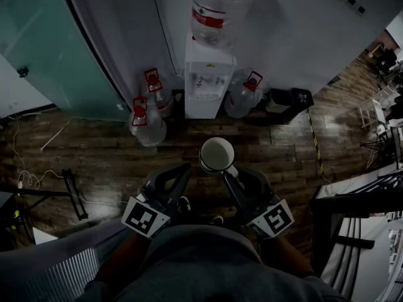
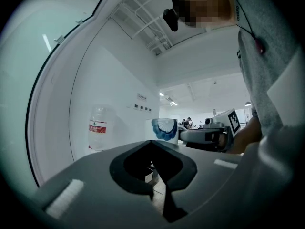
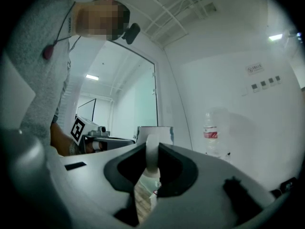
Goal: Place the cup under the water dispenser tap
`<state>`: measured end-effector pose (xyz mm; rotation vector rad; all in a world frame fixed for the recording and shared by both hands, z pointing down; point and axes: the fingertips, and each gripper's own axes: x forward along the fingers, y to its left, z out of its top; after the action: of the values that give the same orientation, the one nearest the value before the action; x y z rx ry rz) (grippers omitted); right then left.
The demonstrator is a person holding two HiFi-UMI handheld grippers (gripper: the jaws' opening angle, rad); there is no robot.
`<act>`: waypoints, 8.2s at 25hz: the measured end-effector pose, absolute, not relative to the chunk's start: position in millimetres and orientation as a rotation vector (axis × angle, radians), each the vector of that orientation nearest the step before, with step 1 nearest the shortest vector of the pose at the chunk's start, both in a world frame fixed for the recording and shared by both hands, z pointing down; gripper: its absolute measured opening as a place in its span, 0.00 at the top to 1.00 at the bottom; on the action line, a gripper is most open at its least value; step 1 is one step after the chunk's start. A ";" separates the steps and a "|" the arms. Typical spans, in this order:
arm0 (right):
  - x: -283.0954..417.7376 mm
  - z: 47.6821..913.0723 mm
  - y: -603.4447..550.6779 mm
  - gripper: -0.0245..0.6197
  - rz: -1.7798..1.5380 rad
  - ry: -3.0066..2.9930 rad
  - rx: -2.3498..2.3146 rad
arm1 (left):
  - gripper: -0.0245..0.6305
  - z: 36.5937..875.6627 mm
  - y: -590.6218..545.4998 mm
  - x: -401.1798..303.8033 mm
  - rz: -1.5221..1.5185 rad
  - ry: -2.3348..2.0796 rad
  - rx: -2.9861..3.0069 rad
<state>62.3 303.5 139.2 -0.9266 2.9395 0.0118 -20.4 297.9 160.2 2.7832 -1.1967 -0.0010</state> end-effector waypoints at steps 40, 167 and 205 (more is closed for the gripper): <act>123.7 192.2 21.2 0.86 -0.108 3.042 -0.759 | 0.95 191.6 33.9 51.9 0.065 -1.328 2.669; 38.8 662.7 -213.9 0.67 -0.103 3.144 -0.899 | 0.95 629.8 -194.8 -47.5 0.098 -1.632 2.461; 72.7 189.1 -11.2 0.94 -0.089 3.129 -0.722 | 0.95 189.7 -2.7 46.4 0.009 -1.217 2.785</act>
<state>72.7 -11.2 189.1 -0.7215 3.1294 -0.0889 46.4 -2.7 189.7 2.7849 -1.2166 0.0088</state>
